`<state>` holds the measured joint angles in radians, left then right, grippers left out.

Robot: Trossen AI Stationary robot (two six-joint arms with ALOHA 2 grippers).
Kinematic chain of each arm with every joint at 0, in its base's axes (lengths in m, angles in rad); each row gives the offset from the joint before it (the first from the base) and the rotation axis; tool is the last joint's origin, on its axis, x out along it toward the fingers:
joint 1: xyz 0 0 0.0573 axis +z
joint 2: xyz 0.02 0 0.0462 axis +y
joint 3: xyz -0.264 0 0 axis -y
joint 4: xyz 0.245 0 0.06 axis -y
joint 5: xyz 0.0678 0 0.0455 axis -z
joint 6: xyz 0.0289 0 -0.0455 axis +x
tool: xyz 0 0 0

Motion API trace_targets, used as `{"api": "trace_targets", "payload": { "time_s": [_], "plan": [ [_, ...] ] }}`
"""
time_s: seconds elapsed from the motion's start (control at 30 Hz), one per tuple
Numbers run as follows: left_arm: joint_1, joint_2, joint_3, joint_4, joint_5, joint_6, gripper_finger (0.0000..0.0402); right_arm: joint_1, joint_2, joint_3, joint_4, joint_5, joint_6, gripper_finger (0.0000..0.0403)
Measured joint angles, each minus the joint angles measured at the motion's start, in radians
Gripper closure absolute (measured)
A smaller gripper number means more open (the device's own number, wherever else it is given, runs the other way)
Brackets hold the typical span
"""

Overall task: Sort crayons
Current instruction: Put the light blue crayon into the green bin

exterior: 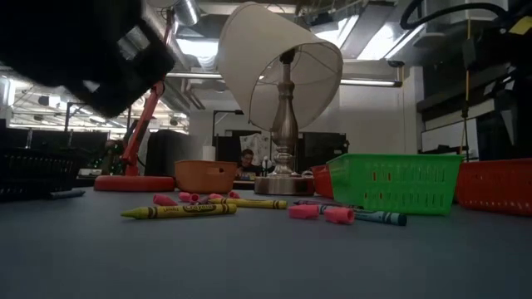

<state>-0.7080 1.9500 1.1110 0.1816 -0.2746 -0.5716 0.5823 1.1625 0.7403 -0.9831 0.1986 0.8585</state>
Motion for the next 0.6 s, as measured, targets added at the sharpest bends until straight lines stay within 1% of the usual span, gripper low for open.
{"api": "trace_targets", "payload": {
  "time_s": [0.2,0.6],
  "plan": [
    [-0.019,0.067,0.000,0.019,-0.001,0.005,0.0301,0.000,0.000,0.000,0.026,0.000,0.000,0.0262],
    [-0.020,0.133,0.000,0.030,-0.007,0.006,0.0302,0.000,0.000,0.000,0.048,0.000,0.000,0.0262]
  ]
}}
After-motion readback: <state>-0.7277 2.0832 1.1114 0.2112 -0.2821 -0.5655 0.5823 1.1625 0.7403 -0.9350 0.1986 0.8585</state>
